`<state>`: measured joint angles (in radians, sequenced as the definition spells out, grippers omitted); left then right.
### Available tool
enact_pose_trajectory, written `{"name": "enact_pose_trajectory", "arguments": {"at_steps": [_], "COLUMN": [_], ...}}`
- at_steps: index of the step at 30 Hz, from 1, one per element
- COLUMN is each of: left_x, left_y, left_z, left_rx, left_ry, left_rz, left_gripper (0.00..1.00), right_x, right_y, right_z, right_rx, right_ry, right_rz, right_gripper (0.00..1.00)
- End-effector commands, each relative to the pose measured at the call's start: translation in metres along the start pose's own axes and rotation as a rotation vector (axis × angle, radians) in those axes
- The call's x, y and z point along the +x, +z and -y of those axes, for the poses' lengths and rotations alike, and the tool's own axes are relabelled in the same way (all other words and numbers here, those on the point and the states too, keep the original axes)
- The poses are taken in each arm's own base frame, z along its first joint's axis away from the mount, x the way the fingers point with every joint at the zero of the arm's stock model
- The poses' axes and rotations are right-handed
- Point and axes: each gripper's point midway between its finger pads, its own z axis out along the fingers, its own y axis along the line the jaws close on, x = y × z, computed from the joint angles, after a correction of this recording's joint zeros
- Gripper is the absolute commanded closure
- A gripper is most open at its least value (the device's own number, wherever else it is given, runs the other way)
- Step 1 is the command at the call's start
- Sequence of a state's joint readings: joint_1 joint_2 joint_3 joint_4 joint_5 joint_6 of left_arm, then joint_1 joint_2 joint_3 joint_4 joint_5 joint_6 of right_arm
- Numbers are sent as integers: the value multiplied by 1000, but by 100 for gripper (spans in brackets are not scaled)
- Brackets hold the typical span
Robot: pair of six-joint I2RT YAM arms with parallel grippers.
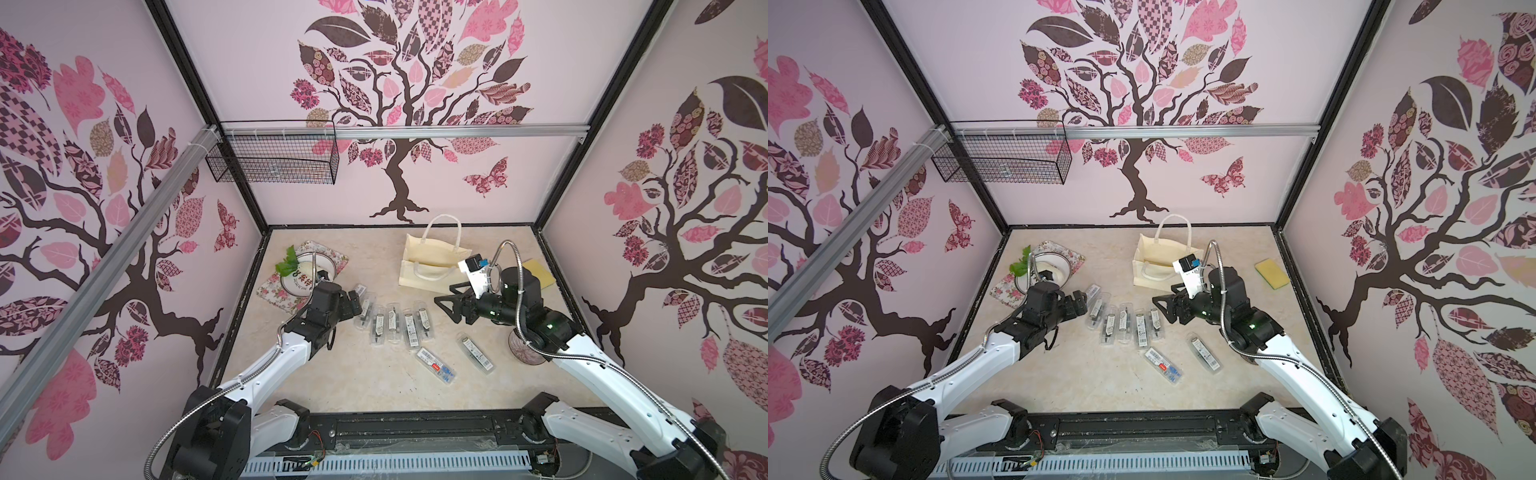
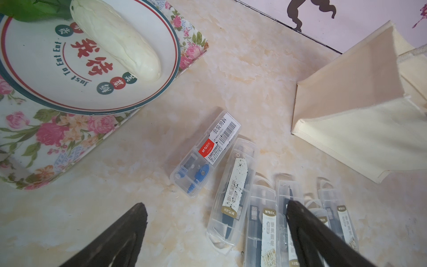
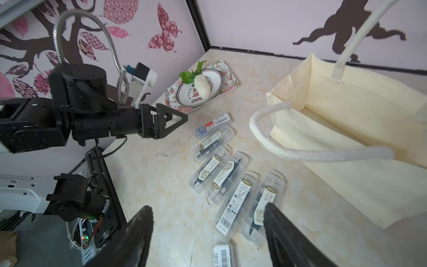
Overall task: Put the compass set into the canvas bag
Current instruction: Pick up the compass set at the center of the board.
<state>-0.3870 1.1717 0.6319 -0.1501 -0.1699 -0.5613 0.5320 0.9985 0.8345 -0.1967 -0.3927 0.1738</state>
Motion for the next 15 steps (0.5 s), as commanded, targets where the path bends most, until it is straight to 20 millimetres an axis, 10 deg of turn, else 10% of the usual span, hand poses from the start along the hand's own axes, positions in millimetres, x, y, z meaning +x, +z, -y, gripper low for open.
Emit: {"name": "enact_pose_trajectory", "arguments": {"at_steps": [1, 8, 15], "left_x": [-13, -10, -8], "left_y": [-2, 0, 0], "left_z": [11, 11, 12], "left_rx": [35, 40, 51], "left_ry": [-14, -19, -24], "left_rz": [32, 26, 19], "left_gripper": [3, 3, 3], "right_x": [35, 89, 117], "right_y": [18, 54, 90], "right_z": [22, 69, 74], "right_rx": [76, 250, 305], "right_ry": [66, 134, 101], "right_rz": [-97, -228, -326], "right_gripper": [24, 34, 38]}}
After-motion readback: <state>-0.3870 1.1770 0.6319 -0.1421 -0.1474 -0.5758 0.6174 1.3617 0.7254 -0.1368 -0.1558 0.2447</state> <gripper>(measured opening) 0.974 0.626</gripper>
